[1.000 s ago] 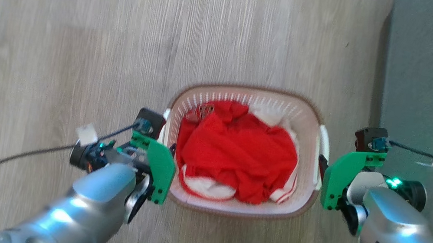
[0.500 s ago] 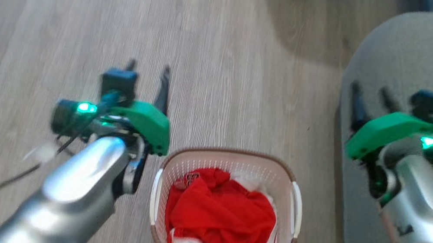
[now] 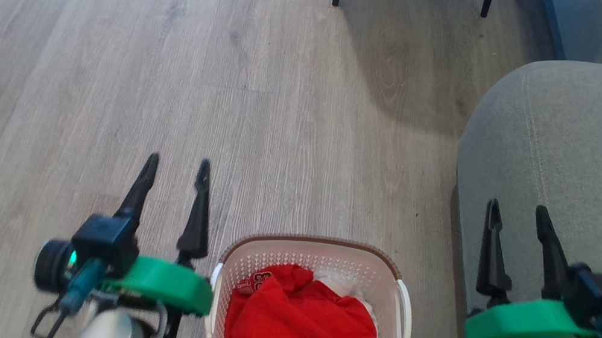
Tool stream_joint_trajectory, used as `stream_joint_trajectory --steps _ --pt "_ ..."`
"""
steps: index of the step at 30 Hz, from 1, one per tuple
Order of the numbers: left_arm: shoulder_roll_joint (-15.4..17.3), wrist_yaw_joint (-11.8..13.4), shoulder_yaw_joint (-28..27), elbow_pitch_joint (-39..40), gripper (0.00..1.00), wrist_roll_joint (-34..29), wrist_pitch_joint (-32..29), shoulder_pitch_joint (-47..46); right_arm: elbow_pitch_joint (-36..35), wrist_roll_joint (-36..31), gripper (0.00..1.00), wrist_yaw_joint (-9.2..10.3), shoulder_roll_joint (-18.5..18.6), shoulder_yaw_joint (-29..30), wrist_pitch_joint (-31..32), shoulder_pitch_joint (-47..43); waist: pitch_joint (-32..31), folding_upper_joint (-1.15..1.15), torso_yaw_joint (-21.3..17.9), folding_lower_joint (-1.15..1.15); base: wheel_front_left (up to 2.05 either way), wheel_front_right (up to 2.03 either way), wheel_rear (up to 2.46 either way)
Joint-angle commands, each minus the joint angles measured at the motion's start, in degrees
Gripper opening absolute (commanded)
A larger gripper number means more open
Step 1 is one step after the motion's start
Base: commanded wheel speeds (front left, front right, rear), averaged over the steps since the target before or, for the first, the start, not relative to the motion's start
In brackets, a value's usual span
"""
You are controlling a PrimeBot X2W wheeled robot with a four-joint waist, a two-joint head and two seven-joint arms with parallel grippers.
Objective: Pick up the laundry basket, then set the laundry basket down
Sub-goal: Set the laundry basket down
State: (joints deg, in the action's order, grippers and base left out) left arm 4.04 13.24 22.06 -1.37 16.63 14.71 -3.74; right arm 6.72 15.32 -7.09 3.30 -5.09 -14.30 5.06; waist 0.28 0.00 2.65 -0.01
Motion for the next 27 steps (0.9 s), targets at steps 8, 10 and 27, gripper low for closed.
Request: stream_joint_trajectory --steps 8,10,27 --pt "-1.10 -3.49 -4.14 1.30 1.00 -3.36 0.29 4.00 -6.14 0.80 1.00 -0.40 -0.41 1.11 -0.70 -5.20 -0.33 0.00 0.22 0.01 0.00 0.00 0.00" --pt "-1.13 -3.80 -3.74 0.57 1.00 -2.94 0.29 4.26 -6.70 0.96 1.00 -0.40 -0.41 1.62 -0.70 -6.12 -0.31 0.00 0.43 0.01 0.00 0.00 0.00" --pt "-1.15 -5.75 -3.45 1.21 1.00 -2.88 0.29 3.90 -7.17 1.05 1.00 -0.40 -0.42 1.39 -0.70 -6.89 -0.16 0.00 0.32 0.01 0.00 0.00 0.00"
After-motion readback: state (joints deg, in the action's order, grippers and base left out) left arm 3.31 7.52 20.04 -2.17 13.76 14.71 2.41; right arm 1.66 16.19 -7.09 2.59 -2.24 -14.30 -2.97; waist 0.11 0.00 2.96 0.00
